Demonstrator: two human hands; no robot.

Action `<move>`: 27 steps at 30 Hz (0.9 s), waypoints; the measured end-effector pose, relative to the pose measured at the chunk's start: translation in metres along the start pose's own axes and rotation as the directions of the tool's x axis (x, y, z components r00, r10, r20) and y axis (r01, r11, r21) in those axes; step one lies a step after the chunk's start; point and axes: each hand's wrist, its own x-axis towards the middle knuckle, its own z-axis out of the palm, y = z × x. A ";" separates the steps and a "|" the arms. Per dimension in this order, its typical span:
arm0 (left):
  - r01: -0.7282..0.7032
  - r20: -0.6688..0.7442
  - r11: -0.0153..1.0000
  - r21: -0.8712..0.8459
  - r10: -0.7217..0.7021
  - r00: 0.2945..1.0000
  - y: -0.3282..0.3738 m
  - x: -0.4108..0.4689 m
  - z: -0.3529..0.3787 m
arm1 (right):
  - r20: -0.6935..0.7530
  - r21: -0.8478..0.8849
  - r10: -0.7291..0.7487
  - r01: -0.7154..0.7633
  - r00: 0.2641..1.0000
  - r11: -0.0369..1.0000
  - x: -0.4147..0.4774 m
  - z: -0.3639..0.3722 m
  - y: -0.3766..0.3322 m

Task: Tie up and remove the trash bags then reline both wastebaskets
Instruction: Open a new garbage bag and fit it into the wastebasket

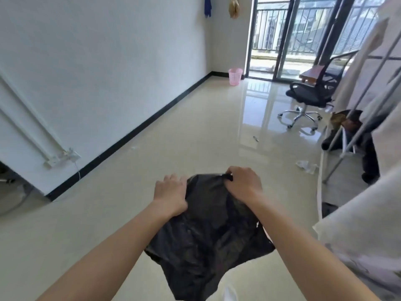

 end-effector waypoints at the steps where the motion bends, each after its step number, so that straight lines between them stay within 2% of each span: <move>1: 0.028 0.013 0.999 -0.037 -0.027 1.000 -0.003 0.028 -0.006 | 0.014 -0.025 -0.008 0.008 1.000 1.000 0.026 -0.004 0.009; 7: 0.113 0.002 0.984 -0.140 -0.114 0.993 -0.017 0.173 -0.050 | 0.109 -0.090 0.000 0.010 0.994 0.996 0.176 -0.033 0.053; 11: 0.132 -0.012 0.938 -0.322 -0.143 0.990 -0.018 0.274 -0.057 | 0.170 -0.140 -0.037 0.062 0.985 0.988 0.269 -0.031 0.072; 14: 0.111 0.029 0.859 -0.500 -0.112 0.993 -0.012 0.361 -0.058 | 0.203 -0.108 -0.112 0.136 0.973 0.985 0.345 -0.026 0.093; 18: 0.058 0.082 0.775 -0.629 -0.008 0.997 0.002 0.487 -0.067 | 0.296 -0.051 -0.124 0.145 0.947 0.988 0.463 -0.020 0.124; 22: -0.018 0.049 0.805 -0.593 0.058 0.997 0.015 0.627 -0.093 | 0.290 -0.064 -0.037 0.058 0.956 0.996 0.591 -0.032 0.161; 27: -0.087 -0.105 0.915 -0.395 0.050 0.993 0.048 0.790 -0.163 | 0.190 -0.231 0.141 -0.095 0.972 0.968 0.726 -0.098 0.215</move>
